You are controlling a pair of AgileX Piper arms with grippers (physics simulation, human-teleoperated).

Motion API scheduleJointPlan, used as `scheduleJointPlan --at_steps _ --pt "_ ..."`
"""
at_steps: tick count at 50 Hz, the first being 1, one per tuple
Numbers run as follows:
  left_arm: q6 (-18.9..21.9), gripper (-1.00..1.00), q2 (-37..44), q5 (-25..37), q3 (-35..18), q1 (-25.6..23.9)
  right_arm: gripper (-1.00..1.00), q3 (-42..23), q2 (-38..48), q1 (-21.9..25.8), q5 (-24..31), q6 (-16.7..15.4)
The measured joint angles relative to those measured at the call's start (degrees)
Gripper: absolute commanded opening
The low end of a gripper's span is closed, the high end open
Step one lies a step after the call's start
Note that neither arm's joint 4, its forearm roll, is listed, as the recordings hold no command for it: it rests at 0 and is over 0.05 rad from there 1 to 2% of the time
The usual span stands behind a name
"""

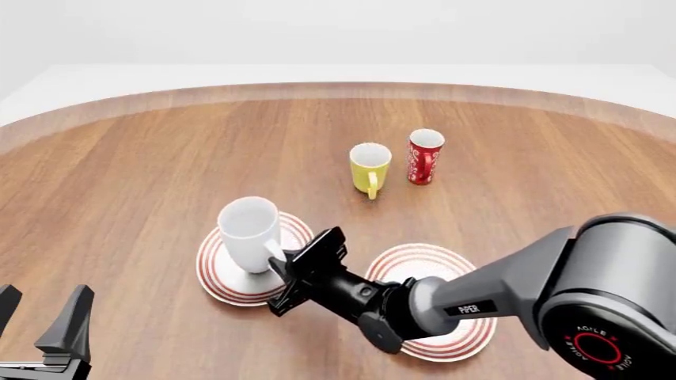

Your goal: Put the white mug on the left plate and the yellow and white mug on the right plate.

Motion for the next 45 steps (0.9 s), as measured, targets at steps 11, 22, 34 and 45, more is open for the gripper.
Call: scheduleJointPlan --at_steps 11,22,34,45 --pt "0.00 1.00 0.00 0.00 0.00 0.00 1.00 -0.71 0.87 -0.02 0.52 -0.44" --pt "0.00 1.00 0.00 0.00 0.00 0.00 1.00 -1.80 1.63 -0.31 1.54 -0.24" --pt "0.00 1.00 0.00 0.00 0.00 0.00 1.00 -1.67 1.45 -0.82 1.77 0.10" --pt "0.00 1.00 0.00 0.00 0.00 0.00 1.00 0.98 -1.35 -1.83 1.00 0.00"
